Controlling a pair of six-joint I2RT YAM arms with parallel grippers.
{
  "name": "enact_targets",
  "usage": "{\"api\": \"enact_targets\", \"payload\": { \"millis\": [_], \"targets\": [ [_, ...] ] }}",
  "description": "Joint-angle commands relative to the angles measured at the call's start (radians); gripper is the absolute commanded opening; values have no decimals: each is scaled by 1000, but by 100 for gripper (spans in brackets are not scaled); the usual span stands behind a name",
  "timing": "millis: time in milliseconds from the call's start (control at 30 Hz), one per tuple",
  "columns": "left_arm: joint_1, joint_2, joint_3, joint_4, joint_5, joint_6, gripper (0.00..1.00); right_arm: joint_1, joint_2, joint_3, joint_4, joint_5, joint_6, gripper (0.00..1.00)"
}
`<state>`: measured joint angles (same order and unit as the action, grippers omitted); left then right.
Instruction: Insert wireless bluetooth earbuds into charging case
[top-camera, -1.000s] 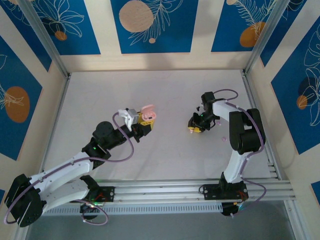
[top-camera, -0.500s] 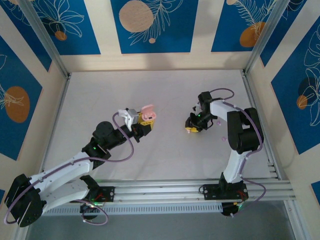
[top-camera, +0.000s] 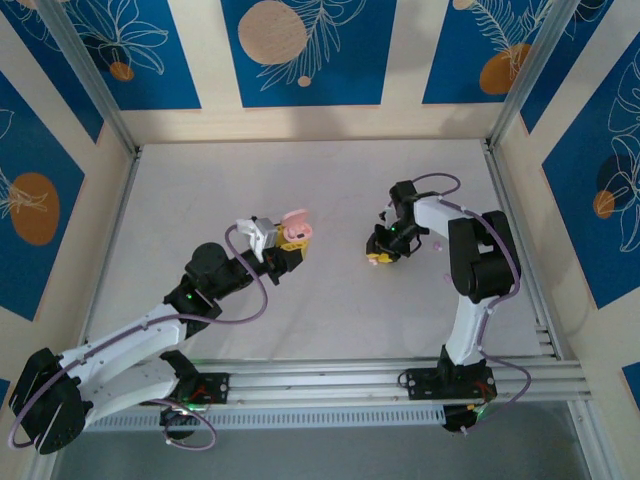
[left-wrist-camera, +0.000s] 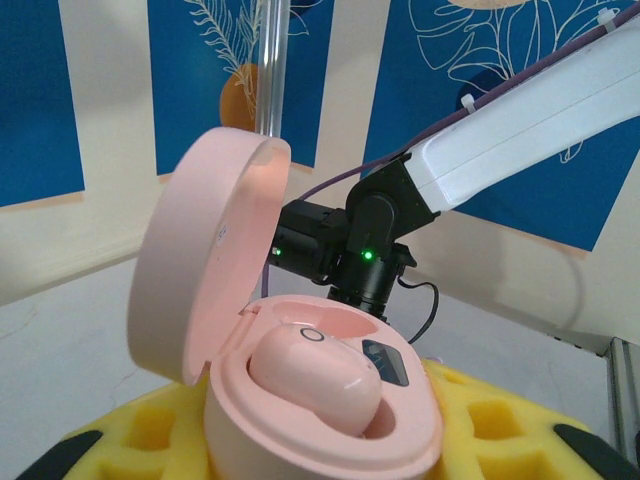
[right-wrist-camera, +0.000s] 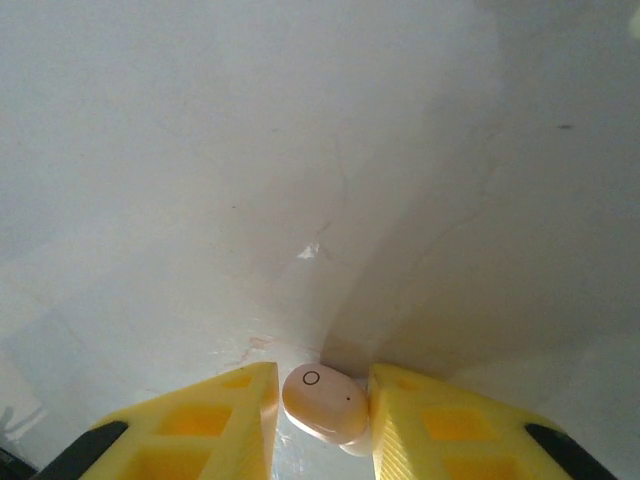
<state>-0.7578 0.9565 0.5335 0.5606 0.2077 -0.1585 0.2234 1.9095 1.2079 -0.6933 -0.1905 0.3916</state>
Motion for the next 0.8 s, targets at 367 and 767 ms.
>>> {"api": "enact_targets", "payload": {
  "millis": [367, 767],
  "targets": [
    [-12, -14, 5, 11, -8, -13, 26, 61, -18, -21, -52, -24, 17, 31],
    [-12, -14, 3, 13, -7, -18, 26, 108, -113, -91, -30, -51, 67, 32]
  ]
}}
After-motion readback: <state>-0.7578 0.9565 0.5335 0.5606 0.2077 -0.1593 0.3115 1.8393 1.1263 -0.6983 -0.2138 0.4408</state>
